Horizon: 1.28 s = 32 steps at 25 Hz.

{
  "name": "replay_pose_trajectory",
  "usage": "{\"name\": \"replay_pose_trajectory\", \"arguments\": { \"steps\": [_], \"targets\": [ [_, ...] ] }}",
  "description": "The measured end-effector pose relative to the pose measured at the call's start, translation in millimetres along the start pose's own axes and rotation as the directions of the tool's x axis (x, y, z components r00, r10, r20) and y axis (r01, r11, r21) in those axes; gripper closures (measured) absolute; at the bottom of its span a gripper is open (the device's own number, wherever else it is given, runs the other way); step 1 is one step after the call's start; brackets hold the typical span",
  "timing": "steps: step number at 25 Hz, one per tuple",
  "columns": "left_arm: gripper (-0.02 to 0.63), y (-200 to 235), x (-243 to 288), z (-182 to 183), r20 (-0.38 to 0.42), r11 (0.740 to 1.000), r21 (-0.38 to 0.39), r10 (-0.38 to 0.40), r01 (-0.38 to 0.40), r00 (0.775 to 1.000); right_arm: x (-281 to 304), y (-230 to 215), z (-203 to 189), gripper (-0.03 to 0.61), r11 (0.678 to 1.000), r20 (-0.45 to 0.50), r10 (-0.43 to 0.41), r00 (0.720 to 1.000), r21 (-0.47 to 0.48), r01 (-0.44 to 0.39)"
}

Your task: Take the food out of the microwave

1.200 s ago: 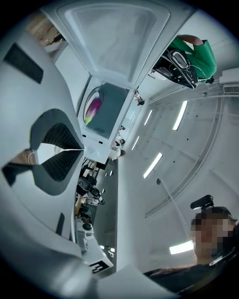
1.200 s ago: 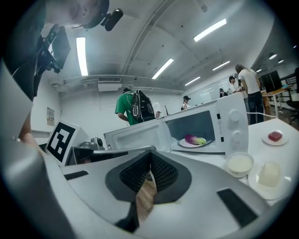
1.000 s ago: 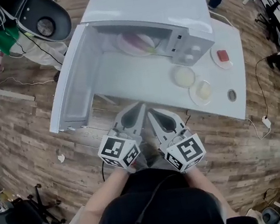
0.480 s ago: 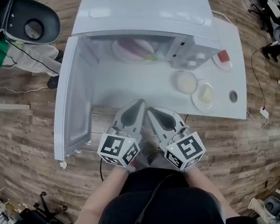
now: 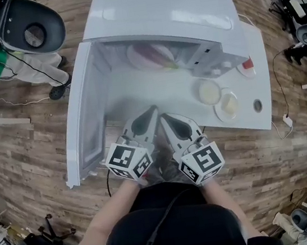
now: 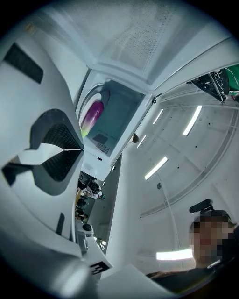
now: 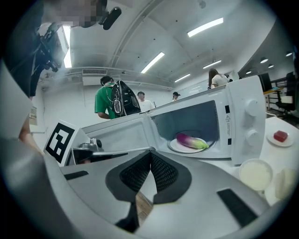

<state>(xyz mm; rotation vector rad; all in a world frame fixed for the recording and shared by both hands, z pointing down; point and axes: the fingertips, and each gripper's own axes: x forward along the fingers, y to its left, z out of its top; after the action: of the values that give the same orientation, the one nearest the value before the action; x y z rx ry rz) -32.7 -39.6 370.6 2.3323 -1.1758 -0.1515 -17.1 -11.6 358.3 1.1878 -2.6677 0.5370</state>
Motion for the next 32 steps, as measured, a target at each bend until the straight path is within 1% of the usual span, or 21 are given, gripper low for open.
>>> {"name": "replay_pose_trajectory", "arguments": {
  "steps": [6,9,13,20,23,28,32],
  "targets": [
    [0.597,-4,-1,-2,-0.001,1.0,0.002,-0.008,0.008,1.0,-2,-5,0,0.558,0.999,0.003,-0.031,1.0,-0.01,0.031],
    [0.597,0,-3,-4,-0.003,1.0,0.0,0.001,-0.001,1.0,0,-8,-1,0.558,0.999,0.004,-0.046,0.999,-0.011,0.046],
    [0.597,5,-2,-7,-0.005,1.0,-0.011,0.012,-0.013,1.0,3,-11,-6,0.558,0.999,-0.008,-0.043,0.999,-0.003,0.043],
    [0.597,13,9,9,0.02,1.0,-0.011,0.018,-0.018,1.0,19,-16,4,0.558,1.0,-0.007,-0.015,1.0,0.005,0.015],
    [0.597,19,17,10,0.019,0.999,-0.027,0.028,-0.028,0.999,24,-22,6,0.558,1.0,-0.017,-0.006,1.0,0.005,0.006],
    [0.597,31,22,4,-0.003,0.996,-0.071,0.045,-0.045,0.999,30,-36,-2,0.558,0.997,-0.039,-0.021,0.999,0.068,0.023],
    [0.597,38,35,3,-0.009,0.994,-0.095,0.052,-0.053,0.999,40,-45,-2,0.558,0.997,-0.05,-0.004,0.999,0.081,0.009]
  ]
}}
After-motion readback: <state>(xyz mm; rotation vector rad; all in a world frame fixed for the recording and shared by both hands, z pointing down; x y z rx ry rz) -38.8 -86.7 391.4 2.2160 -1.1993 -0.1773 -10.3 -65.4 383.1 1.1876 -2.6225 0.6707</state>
